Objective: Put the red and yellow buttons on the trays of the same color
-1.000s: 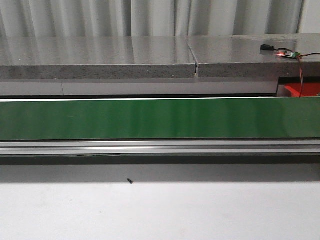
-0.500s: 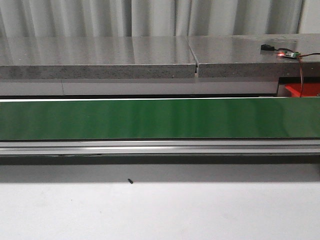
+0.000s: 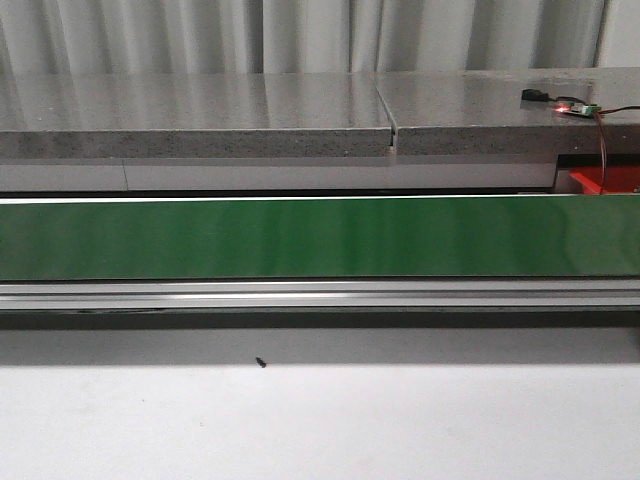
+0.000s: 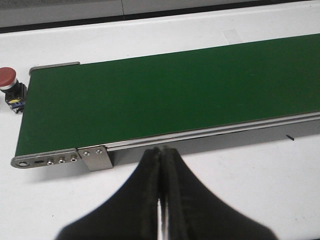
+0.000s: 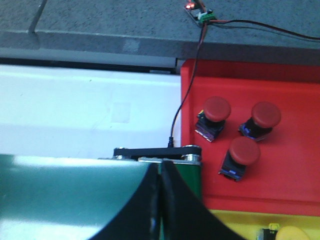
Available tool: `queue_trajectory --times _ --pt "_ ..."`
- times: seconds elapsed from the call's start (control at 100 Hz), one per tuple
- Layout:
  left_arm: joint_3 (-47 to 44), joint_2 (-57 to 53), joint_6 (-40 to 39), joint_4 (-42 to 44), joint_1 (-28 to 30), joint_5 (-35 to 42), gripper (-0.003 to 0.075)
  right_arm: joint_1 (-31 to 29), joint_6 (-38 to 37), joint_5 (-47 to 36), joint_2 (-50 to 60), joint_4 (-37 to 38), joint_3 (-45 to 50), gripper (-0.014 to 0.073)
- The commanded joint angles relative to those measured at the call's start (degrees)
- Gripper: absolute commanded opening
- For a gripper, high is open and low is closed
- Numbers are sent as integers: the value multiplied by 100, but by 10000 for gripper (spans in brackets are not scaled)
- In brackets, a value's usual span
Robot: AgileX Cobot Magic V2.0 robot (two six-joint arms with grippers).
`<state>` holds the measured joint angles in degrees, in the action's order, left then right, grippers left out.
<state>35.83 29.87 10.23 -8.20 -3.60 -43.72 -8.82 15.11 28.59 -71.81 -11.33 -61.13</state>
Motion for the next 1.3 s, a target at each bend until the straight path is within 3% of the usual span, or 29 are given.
queue_trajectory --times 0.0,0.15,0.43,1.02,1.29 --pt "149 17 -42 -65 -41 350 -19 150 181 -198 470 1 91 -67" --pt "149 17 -42 -65 -41 350 -19 321 181 435 834 -32 331 -67" --pt "149 17 -42 -65 -41 350 -19 482 170 806 1585 -298 826 -67" --pt "149 17 -42 -369 -41 421 -19 482 150 825 4258 -507 2528 -67" --pt "149 17 -69 -394 -41 504 -19 482 150 727 4676 -566 2826 -67"
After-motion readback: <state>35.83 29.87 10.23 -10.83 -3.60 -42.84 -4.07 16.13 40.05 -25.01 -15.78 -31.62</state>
